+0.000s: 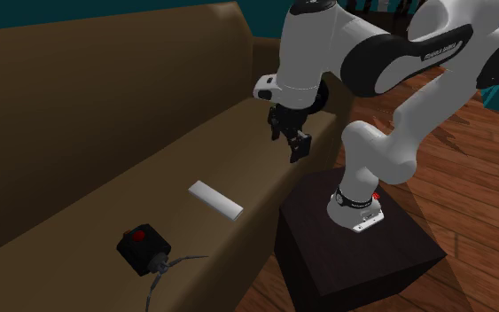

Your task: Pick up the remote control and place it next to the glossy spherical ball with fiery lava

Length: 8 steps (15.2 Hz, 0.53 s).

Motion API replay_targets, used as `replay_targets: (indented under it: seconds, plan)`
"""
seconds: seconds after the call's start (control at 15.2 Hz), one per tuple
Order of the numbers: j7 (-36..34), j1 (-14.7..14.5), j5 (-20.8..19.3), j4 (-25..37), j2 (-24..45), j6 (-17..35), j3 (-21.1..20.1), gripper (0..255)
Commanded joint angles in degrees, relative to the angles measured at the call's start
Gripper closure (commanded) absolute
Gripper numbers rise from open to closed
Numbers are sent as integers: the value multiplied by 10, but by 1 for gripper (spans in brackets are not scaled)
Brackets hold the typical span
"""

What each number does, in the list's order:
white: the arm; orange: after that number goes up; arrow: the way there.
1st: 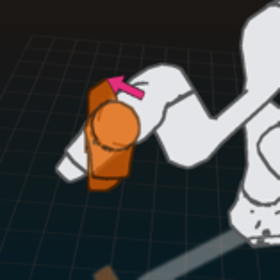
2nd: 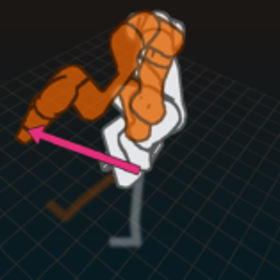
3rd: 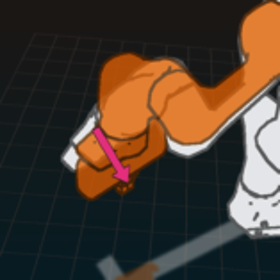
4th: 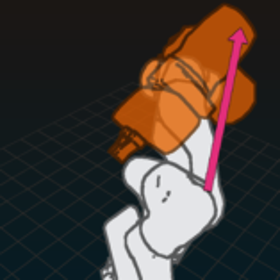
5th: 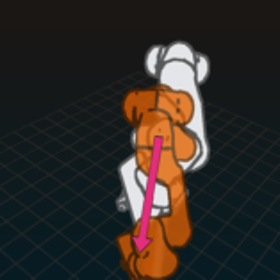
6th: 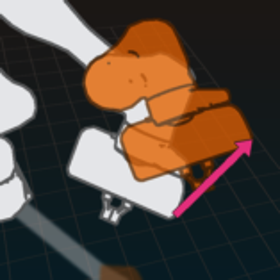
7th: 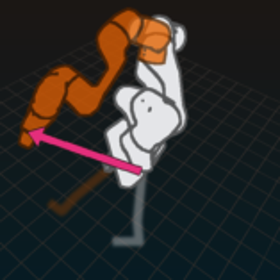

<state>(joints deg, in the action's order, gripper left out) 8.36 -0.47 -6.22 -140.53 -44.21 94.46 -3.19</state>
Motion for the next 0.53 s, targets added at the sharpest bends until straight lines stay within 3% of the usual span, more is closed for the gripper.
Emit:
replay_targets:
  seconds: [0.0,0.46]
  plan:
    - [0,0,0,0,0,0,0,0]
    - [-155,48,24,9,137,129,-26,0]
